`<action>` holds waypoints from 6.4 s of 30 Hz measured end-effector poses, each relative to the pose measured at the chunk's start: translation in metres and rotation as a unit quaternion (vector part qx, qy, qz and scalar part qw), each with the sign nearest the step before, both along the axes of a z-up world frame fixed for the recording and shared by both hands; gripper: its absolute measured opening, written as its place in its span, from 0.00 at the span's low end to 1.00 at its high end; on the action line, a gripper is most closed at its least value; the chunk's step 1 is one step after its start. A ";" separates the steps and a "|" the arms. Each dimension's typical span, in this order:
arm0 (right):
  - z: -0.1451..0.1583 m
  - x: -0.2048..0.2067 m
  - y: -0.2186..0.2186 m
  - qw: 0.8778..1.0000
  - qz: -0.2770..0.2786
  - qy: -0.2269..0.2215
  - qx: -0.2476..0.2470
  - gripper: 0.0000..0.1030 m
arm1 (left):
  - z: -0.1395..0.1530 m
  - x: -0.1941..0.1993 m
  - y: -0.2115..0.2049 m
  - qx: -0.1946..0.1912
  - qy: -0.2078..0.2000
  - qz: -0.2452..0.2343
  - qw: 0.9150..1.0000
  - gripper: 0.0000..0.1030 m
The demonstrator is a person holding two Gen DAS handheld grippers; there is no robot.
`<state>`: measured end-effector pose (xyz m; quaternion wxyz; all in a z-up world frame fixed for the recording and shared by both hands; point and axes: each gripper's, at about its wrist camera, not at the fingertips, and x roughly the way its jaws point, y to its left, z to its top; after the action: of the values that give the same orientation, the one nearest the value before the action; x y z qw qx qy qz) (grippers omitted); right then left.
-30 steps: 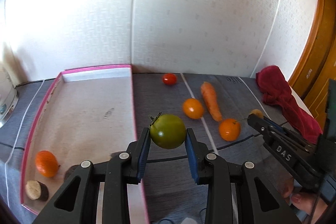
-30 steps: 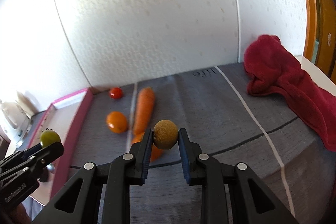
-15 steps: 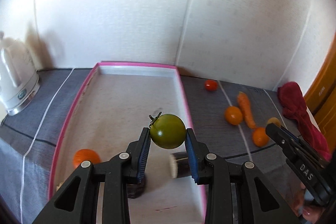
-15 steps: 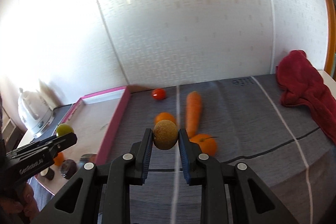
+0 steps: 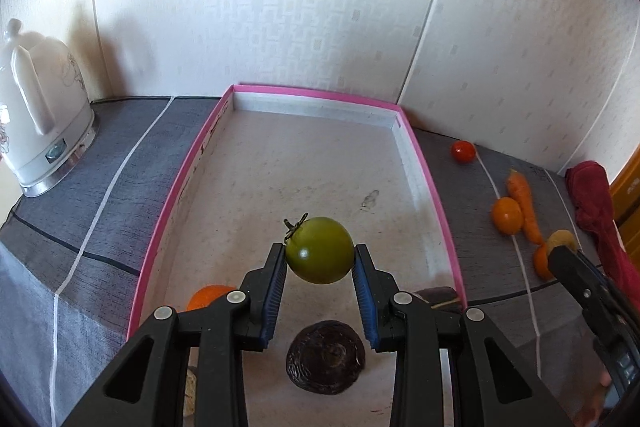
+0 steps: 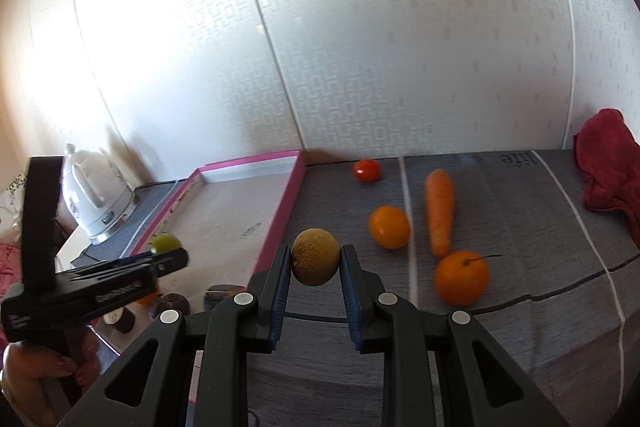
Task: Organize fruits
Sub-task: 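Carry the green tomato over the tray and open the left gripper to drop it, then lower the small yellow fruit into the tray and open the right gripper, then move both open grippers back toward the mandarins beside the carrot, then close the right gripper on a mandarin while the left grasps the orange tomato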
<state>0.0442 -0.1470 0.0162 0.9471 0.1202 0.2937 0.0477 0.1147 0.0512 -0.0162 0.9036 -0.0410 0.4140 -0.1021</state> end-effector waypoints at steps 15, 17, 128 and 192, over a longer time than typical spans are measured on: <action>-0.008 -0.001 0.027 0.999 0.052 0.003 -0.008 0.24 | 0.011 -0.010 0.019 0.000 -0.002 0.056 0.998 0.72; -0.009 0.000 0.029 0.998 0.056 0.006 -0.007 0.24 | 0.010 -0.014 0.024 -0.006 0.006 0.059 0.998 0.73; -0.037 -0.008 -0.029 0.994 0.021 0.096 -0.039 0.40 | 0.004 -0.063 -0.068 0.082 -0.015 -0.021 0.996 0.92; -0.044 -0.004 -0.131 0.976 -0.194 0.094 -0.019 0.38 | -0.017 -0.006 -0.183 0.079 -0.066 -0.155 0.983 0.88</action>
<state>0.0402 -0.2779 -0.0282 0.9087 0.1609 0.3531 -0.1538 0.1091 -0.1317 -0.0337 0.9028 0.1022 0.3612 -0.2099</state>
